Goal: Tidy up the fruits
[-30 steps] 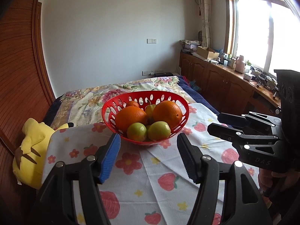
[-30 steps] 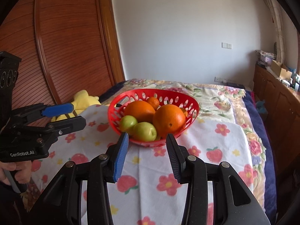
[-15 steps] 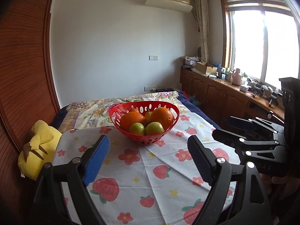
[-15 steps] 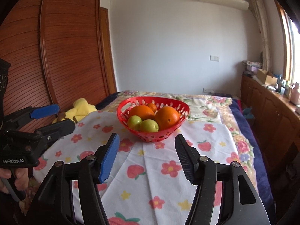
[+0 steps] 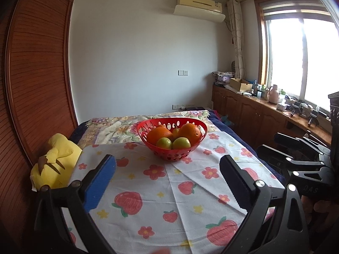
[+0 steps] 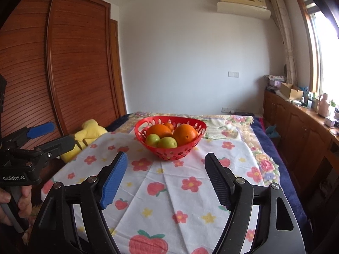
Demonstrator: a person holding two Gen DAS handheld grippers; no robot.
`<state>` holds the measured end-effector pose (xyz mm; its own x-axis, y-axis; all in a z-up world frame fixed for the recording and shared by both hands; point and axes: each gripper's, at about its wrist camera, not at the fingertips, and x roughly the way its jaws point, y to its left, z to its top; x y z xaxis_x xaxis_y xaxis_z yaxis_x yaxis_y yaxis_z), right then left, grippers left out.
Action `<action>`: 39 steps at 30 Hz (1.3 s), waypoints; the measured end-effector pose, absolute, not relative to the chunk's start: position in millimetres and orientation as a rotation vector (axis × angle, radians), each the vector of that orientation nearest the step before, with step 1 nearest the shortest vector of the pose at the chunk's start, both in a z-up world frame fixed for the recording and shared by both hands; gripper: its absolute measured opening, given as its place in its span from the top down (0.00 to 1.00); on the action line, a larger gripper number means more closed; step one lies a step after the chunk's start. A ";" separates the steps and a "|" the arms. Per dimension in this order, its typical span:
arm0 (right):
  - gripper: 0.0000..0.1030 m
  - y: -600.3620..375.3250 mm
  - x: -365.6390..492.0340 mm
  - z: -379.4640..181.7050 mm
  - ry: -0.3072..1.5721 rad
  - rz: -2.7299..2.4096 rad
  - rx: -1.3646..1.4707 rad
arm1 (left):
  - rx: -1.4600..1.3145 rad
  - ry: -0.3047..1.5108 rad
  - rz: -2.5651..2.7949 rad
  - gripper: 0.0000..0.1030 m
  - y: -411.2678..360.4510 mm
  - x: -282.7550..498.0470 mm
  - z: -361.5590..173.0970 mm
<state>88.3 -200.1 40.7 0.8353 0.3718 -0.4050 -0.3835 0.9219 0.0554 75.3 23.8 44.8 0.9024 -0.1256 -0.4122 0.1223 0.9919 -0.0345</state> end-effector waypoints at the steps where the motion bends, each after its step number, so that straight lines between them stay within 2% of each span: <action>1: 0.24 -200.8 84.8 41.1 0.420 0.396 -0.027 | -0.015 0.429 -0.133 0.04 24.0 72.6 44.3; 16: 0.23 -218.3 40.6 46.6 0.382 0.369 -0.011 | 0.001 0.423 -0.094 0.04 20.8 27.9 40.6; 39: 0.23 -226.6 28.7 49.5 0.373 0.351 -0.012 | -0.002 0.417 -0.098 0.04 17.2 11.8 41.5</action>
<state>28.7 -226.6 49.5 0.8718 0.3334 -0.3590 -0.3379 0.9397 0.0522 11.8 17.2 41.5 0.9098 -0.0959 -0.4038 0.0949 0.9952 -0.0225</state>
